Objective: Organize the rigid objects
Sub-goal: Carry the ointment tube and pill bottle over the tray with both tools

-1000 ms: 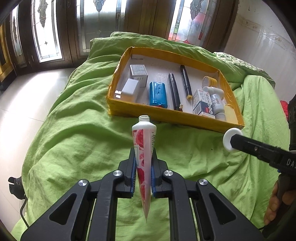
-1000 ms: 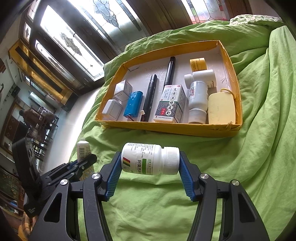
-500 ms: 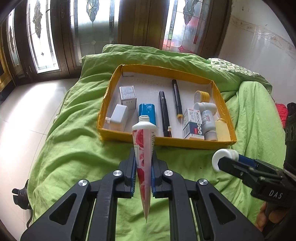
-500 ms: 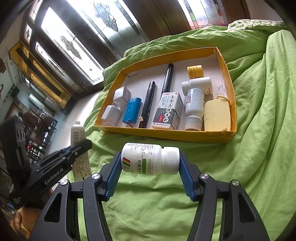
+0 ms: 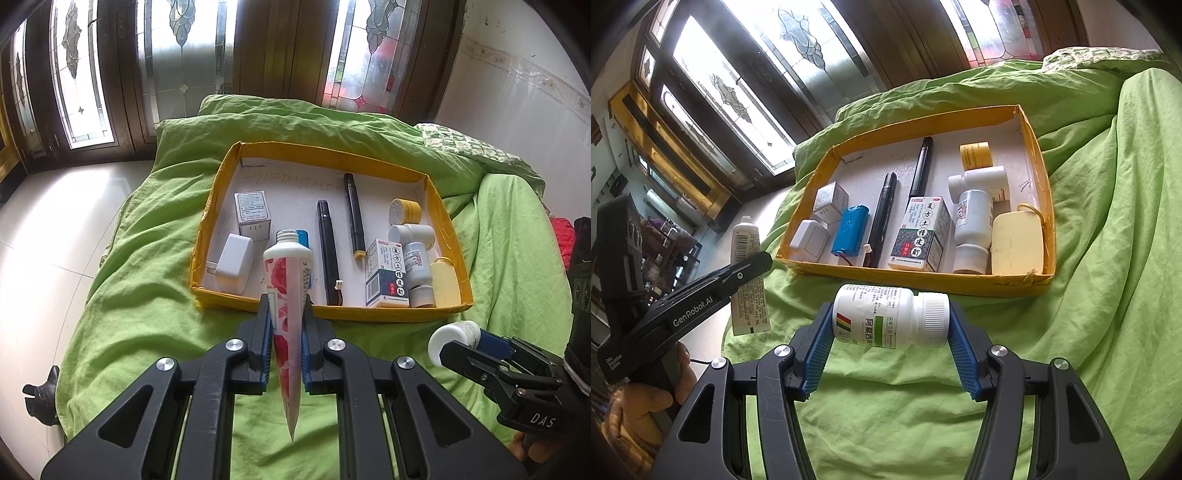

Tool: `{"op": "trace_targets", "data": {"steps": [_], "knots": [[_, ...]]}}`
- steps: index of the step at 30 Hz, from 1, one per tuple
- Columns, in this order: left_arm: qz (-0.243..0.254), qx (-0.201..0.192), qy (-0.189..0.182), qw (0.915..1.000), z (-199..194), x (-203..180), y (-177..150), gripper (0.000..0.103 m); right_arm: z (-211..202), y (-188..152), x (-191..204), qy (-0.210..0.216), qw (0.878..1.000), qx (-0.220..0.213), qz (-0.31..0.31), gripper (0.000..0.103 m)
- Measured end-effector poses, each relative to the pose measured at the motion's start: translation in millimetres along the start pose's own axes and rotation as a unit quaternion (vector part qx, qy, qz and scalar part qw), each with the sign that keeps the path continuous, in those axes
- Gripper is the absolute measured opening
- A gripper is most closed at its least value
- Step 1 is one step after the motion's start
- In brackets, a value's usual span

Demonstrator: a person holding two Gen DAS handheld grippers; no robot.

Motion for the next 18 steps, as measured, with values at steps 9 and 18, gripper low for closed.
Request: {"op": "trace_targets", "data": {"steps": [9,18], "knots": [[-0.019,0.000,-0.012,0.9997,6.9,3.0,-1.7,0.010,0.5,-0.3,-0.2,0.001,1.000,0.001,0.000,0.054],[-0.045,-0.011,-0.032,0.9984,12.4,6.2,-8.7,0.010,2.6,0.1,-2.0,-0.001,1.000,0.002,0.002,0.054]]}}
Point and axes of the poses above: each gripper's, at about its wrist camera, not at the fingertips, and z roughly the way its jaws point, x to its left, y to its top, the point moved 3 cm from there along z, roughly the way its jaws point, and after that the axes turned 11 degrees about -z, right-handed, at the moved point
